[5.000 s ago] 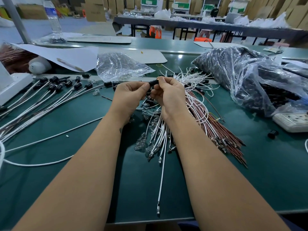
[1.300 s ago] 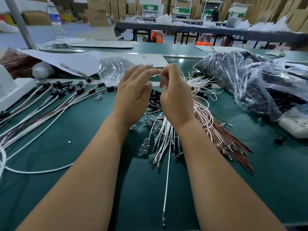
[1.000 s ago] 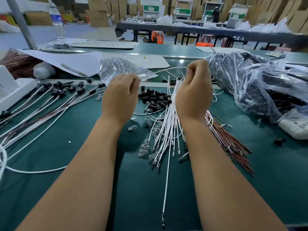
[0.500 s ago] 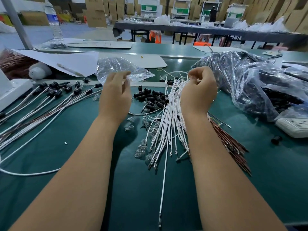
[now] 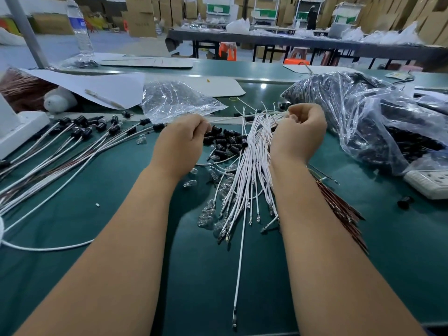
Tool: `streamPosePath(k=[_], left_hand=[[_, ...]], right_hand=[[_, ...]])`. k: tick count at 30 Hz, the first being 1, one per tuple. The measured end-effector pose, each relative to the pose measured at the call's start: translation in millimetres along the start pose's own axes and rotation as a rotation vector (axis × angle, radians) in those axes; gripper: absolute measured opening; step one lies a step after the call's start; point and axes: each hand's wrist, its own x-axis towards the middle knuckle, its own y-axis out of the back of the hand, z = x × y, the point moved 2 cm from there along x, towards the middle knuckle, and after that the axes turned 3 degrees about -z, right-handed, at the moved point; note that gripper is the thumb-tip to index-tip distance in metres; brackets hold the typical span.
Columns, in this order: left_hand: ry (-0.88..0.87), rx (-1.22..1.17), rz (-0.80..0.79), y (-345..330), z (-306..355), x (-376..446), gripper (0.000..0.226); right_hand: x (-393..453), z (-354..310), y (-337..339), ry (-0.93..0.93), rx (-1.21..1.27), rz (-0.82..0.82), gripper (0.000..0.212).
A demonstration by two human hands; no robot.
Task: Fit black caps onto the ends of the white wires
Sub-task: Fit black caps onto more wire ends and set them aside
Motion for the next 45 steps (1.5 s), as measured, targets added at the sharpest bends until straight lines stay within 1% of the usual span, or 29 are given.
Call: streamPosePath(k=[2, 3, 5, 7, 8, 10, 13, 15, 20, 22, 25, 28, 33, 36, 39, 41, 43, 45], left_hand=[[-0.047, 0.016, -0.026, 0.5, 0.6, 0.2, 0.022], [-0.079, 0.020, -0.039, 0.6, 2.1, 0.5, 0.021], [-0.132, 0.021, -0.054, 0.7, 6.4, 1.1, 0.021], [-0.181, 0.043, -0.056, 0.2, 9.5, 1.4, 0.021], [-0.194, 0.061, -0.052, 0.0, 9.7, 1.4, 0.021], [-0.178, 0.072, -0.048, 0.6, 6.6, 1.6, 0.020], [-0.107, 0.027, -0.043, 1.9, -0.2, 1.2, 0.014], [-0.069, 0.006, -0.033, 2.2, -2.8, 0.4, 0.016], [-0.012, 0.010, -0.003, 4.1, -6.1, 0.1, 0.016], [0.011, 0.017, 0.029, 5.3, -6.5, -0.1, 0.013], [0.052, -0.009, 0.086, 6.2, -4.6, 0.1, 0.009], [0.096, -0.045, 0.126, 7.0, -3.0, 0.7, 0.008], [0.113, -0.062, 0.057, 4.6, -4.0, 1.0, 0.012], [0.114, -0.051, -0.008, -0.5, -2.9, 0.0, 0.018], [0.113, 0.057, -0.128, -9.3, 0.1, -1.5, 0.028], [0.095, 0.121, -0.207, -15.9, 2.8, -1.1, 0.032], [0.087, 0.130, -0.245, -20.3, 3.7, 0.1, 0.036], [0.116, 0.098, -0.262, -21.4, 2.8, 0.7, 0.037]], right_hand=[[-3.8, -3.1, -2.5, 0.243, -0.308, 0.000, 0.038], [-7.2, -5.4, -6.2, 0.391, -0.389, -0.051, 0.037], [-17.9, -9.2, -16.1, 0.615, -0.457, -0.262, 0.026], [-26.5, -7.0, -24.1, 0.746, -0.541, -0.487, 0.019], [-28.7, -4.2, -26.6, 0.774, -0.574, -0.567, 0.019], [-29.0, -1.1, -27.2, 0.766, -0.583, -0.637, 0.021], [-25.8, -1.0, -25.3, 0.742, -0.564, -0.596, 0.020], [-24.0, -1.0, -24.1, 0.723, -0.577, -0.570, 0.020], [-24.6, -0.1, -23.5, 0.717, -0.622, -0.583, 0.022], [-23.7, 0.6, -23.0, 0.672, -0.614, -0.585, 0.021], [-24.6, 1.3, -24.3, 0.604, -0.584, -0.643, 0.019], [-29.1, 0.5, -25.2, 0.605, -0.564, -0.696, 0.021], [-27.5, 3.4, -26.4, 0.615, -0.660, -0.696, 0.027], [-25.1, 5.6, -27.1, 0.570, -0.693, -0.678, 0.024], [-22.8, 6.1, -26.0, 0.503, -0.635, -0.614, 0.015], [-23.2, 6.0, -26.6, 0.481, -0.606, -0.594, 0.013], [-25.0, 5.7, -27.4, 0.452, -0.566, -0.603, 0.013], [-25.7, 6.0, -27.6, 0.405, -0.501, -0.608, 0.012]])
